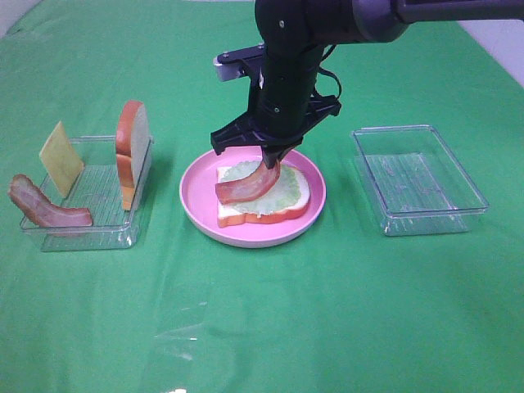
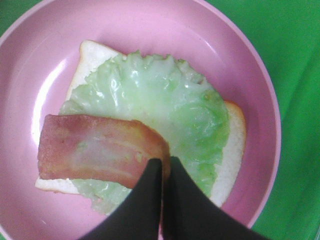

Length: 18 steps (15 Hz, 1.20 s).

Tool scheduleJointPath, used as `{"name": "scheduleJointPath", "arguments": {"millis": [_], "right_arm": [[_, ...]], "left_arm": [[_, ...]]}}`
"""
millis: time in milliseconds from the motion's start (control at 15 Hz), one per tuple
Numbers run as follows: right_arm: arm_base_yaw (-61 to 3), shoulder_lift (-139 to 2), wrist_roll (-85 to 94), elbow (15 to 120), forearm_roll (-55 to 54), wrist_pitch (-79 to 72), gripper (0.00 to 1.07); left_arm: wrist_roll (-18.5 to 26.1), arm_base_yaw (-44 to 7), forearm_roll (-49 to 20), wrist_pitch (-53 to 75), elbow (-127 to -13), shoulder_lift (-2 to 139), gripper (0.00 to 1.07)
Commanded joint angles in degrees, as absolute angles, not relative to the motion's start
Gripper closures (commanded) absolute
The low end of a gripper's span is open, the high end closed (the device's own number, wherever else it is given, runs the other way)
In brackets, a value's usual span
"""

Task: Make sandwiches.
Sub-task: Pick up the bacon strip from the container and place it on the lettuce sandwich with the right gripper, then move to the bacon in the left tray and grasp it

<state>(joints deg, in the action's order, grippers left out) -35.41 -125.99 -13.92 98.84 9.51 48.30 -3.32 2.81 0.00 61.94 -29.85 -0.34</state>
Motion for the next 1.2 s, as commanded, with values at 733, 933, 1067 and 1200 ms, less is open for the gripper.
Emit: {"name": "scheduleJointPath", "arguments": {"millis": [733,933,1067,1200], "right_arm": [[-35.3,-120.7,-11.7,99.1,12.7,61.1,0.08],[-35.3,-116.0,-8.9,99.2,14.0,69.6,0.08],[-35.0,-113.4,-8.9,99.2,18.0,74.4,0.08],[-32.3,-110.2,-8.8,98.3,17.4,76.1,0.08]], "left_arm": [[-3.1,3.1,0.0,61.8,-29.7,-0.5,0.07],[-3.1,3.1,0.0,61.8,-29.7,-0.5,0.07],[-3.1,3.1,0.0,61.8,-29.7,-0.5,0.07],[-3.1,3.1,0.0,61.8,-29.7,-0.5,0.07]]}}
